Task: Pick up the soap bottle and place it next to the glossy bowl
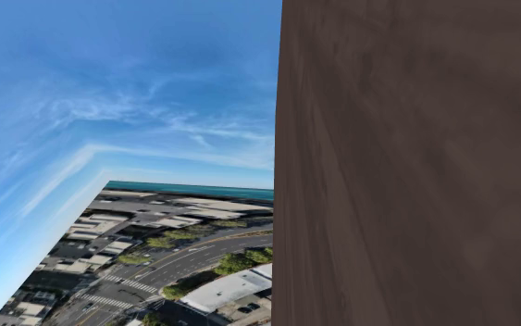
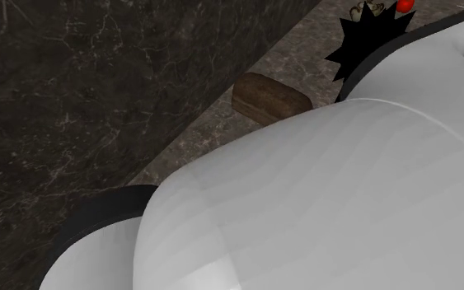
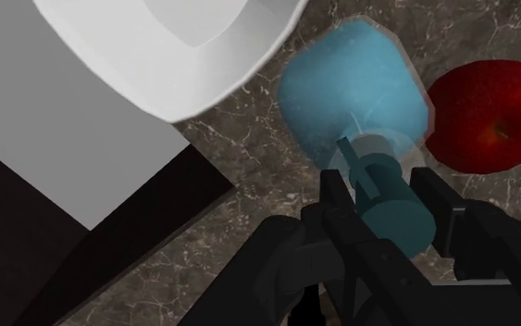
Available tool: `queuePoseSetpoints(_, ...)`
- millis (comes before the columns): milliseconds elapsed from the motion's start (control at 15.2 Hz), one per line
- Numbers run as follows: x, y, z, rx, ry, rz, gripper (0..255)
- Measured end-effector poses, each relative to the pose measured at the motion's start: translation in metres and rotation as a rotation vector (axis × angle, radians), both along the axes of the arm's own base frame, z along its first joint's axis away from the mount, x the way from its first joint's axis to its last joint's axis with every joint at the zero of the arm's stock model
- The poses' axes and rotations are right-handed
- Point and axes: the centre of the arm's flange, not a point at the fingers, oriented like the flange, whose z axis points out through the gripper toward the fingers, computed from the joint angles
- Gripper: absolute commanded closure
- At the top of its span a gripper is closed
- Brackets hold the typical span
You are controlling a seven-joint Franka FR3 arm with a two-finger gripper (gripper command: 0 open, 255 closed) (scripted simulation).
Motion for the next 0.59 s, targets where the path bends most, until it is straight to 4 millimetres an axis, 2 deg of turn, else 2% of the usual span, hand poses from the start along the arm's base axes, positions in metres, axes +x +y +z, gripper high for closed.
queuePoseSetpoints(594,0.0,0.0,-0.047,0.0,0.0,0.0,255)
